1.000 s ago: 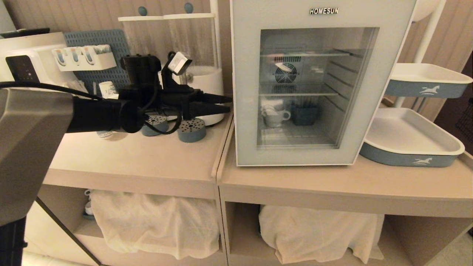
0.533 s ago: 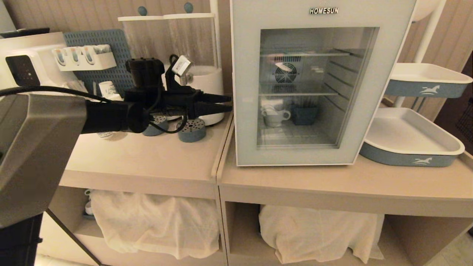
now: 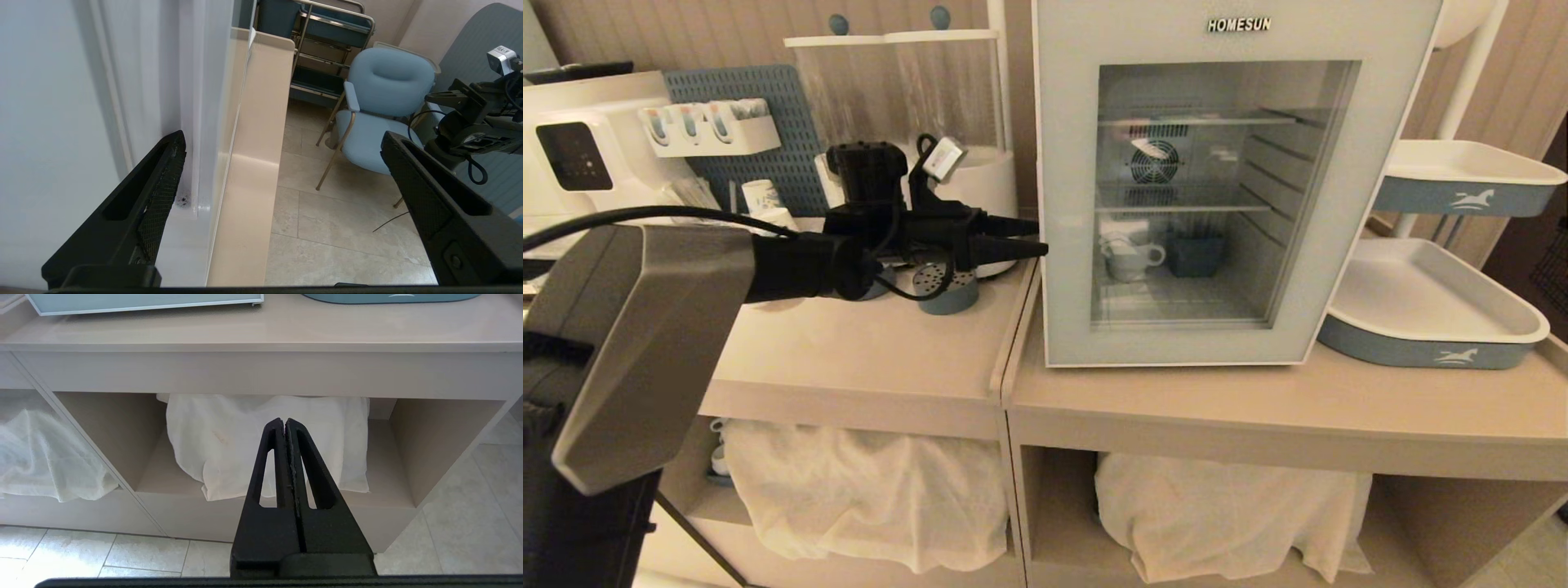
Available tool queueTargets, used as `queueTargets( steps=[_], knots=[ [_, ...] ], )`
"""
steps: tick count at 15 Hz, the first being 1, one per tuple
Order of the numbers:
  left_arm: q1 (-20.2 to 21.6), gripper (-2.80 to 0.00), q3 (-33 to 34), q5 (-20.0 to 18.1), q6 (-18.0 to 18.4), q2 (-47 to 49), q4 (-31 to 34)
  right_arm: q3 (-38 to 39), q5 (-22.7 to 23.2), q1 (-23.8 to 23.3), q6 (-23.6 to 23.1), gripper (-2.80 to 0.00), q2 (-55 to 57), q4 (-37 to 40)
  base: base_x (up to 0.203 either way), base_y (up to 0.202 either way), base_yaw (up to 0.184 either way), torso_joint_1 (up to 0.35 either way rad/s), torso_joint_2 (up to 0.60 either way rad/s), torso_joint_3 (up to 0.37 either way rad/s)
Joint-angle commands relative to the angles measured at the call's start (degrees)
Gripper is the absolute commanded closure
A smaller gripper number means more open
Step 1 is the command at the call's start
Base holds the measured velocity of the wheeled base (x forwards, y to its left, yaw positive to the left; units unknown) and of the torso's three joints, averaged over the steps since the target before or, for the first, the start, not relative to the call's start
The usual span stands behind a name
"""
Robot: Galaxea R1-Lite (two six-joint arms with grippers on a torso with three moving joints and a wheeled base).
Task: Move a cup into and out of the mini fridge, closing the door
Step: Open the freezer door
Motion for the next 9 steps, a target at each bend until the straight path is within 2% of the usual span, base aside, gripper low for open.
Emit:
queueTargets(
  steps=[1,3,5,9],
  knots=[
    [-0.51,-2.80,-0.19,-0.30,-0.15,0.77,-0.20,0.00,0.00,0.07,-0.01,0.00,0.09,0.06,0.000,0.000,0.000,0.000,0.00,0.000],
    [-0.73,-2.80,-0.11,-0.40,-0.50,0.62,-0.10,0.02,0.00,0.00,-0.01,0.00,0.09,0.11,0.000,0.000,0.000,0.000,0.00,0.000],
    [-0.97,-2.80,0.68,-0.96,-3.19,-1.33,-0.51,0.00,0.00,0.07,-0.01,0.00,0.09,0.15,0.000,0.000,0.000,0.000,0.00,0.000],
    [-2.47,-2.80,3.25,-1.00,-3.41,-3.72,-0.57,0.00,0.00,0.07,-0.01,0.00,0.09,0.15,0.000,0.000,0.000,0.000,0.00,0.000]
  ],
)
